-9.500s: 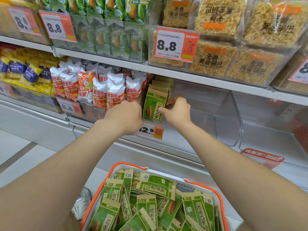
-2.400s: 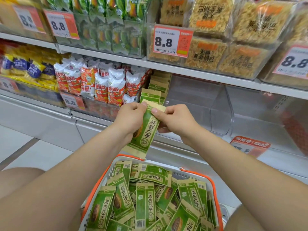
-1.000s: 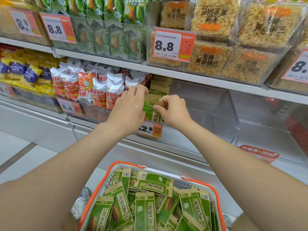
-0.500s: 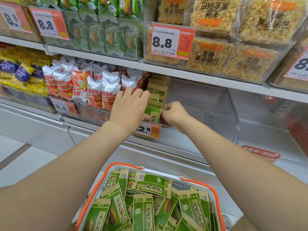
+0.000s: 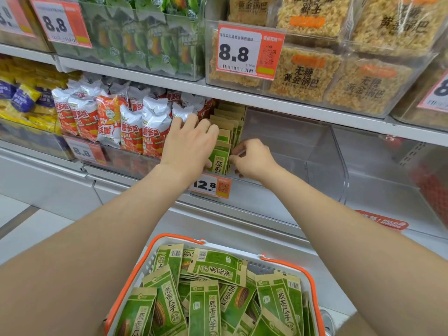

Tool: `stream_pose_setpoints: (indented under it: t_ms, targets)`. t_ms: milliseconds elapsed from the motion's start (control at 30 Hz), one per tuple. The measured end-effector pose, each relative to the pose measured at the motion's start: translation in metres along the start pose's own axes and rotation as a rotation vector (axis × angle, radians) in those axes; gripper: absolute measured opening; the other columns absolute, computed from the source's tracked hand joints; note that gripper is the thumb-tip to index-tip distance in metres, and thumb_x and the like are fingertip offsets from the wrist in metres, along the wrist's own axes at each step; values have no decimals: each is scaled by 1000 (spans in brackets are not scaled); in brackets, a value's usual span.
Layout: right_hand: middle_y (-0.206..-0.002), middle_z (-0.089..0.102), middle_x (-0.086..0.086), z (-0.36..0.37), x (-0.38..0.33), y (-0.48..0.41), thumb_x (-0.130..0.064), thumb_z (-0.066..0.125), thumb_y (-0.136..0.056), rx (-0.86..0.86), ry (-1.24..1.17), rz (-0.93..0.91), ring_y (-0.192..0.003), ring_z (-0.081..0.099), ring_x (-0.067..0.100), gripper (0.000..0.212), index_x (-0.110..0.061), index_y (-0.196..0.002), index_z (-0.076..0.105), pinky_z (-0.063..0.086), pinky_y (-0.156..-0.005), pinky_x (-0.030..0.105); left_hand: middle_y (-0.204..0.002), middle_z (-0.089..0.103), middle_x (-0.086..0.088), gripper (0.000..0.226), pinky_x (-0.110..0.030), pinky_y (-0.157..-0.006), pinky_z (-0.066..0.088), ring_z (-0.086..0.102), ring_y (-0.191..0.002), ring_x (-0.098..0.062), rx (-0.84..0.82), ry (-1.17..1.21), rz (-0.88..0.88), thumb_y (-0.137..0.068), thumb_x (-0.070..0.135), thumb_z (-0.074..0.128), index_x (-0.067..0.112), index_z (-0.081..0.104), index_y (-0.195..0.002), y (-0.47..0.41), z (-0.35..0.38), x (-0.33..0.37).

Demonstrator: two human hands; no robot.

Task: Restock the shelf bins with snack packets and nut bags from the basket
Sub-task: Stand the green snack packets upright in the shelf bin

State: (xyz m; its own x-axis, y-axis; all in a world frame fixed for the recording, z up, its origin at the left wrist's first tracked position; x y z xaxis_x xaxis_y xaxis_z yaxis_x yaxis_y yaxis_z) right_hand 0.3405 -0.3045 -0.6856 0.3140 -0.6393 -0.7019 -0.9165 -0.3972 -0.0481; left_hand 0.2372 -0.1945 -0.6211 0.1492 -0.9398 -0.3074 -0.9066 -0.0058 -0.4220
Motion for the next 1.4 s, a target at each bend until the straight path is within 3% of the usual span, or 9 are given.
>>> stream_pose_setpoints:
  t_ms: [167,367,500,567,700,833,1000,1200,1400]
  targets:
    - [-106,67,16,-13,-7,20,-8,54,-88,-12,242,-8,-91,65,35,15,-9,-94,68,59,-80,42,-127,53,-11,69,-48,-95,40,48,-118,-35,-1,12,-71,-74,49,89,14,50,-118,3,0,-3]
    - [-77,66,6,-22,-69,79,-10,48,-83,29,460,-359,-71,63,30,19,-18,-75,63,58,-63,43,-125,50,-12,79,-45,-85,41,49,-108,-36,11,91,-97,-68,34,95,16,46,-127,14,-9,-1]
    - [-70,55,7,3,-73,113,-15,50,-83,-157,575,-437,-74,59,37,19,-20,-66,54,44,-60,35,-113,47,-12,67,-42,-72,41,47,-96,-34,132,129,-62,-62,6,87,15,47,-115,31,-34,9]
    - [-75,59,7,26,-53,129,-15,52,-85,-349,650,-422,-80,61,36,16,-19,-74,64,47,-63,35,-107,50,-11,51,-44,-69,41,48,-94,-35,142,204,-28,-69,4,80,16,48,-106,45,-41,21]
    - [-91,74,6,77,-1,178,-10,56,-85,-742,860,-442,-86,67,29,23,-15,-94,77,54,-66,33,-104,64,-8,22,-42,-69,45,63,-99,-38,-264,336,79,-90,15,64,20,50,-107,84,-2,63]
    - [-106,69,7,121,57,218,-23,73,-88,-1022,1055,-434,-94,66,28,30,-15,-117,74,60,-75,37,-118,65,-6,22,-38,-69,44,65,-104,-33,-591,239,259,-98,22,59,24,55,-120,128,36,102]
    - [-128,65,6,155,98,265,-44,95,-68,-1229,1086,-564,-115,59,28,86,-18,-142,61,54,-84,38,-127,61,-7,28,-40,-80,53,65,-107,-32,-853,214,398,-101,21,58,22,58,-130,164,66,135]
    - [-92,65,-2,188,123,310,-53,95,-62,-1253,1103,-749,-76,63,20,65,-21,-110,65,58,-61,35,-125,64,-7,31,-46,-89,59,67,-106,-31,-989,239,479,-100,20,58,21,63,-131,175,78,157]
    - [-99,62,2,184,120,297,-34,83,-85,-1221,1017,-661,-86,61,23,33,-17,-106,65,53,-65,36,-132,58,-6,38,-48,-93,57,64,-111,-32,-1027,254,481,-102,18,54,28,57,-139,172,81,162]
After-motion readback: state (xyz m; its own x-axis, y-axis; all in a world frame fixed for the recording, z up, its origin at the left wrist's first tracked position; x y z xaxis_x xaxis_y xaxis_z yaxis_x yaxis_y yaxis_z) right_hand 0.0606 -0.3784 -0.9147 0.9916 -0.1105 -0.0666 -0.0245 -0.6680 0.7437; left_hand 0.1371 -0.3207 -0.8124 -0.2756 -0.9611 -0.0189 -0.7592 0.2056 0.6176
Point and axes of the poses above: each hand's wrist, its own y-axis away from the middle knuckle, its own z-axis out of the palm, x = y × z, the point moved 10 cm from there along -y, towards the middle knuckle
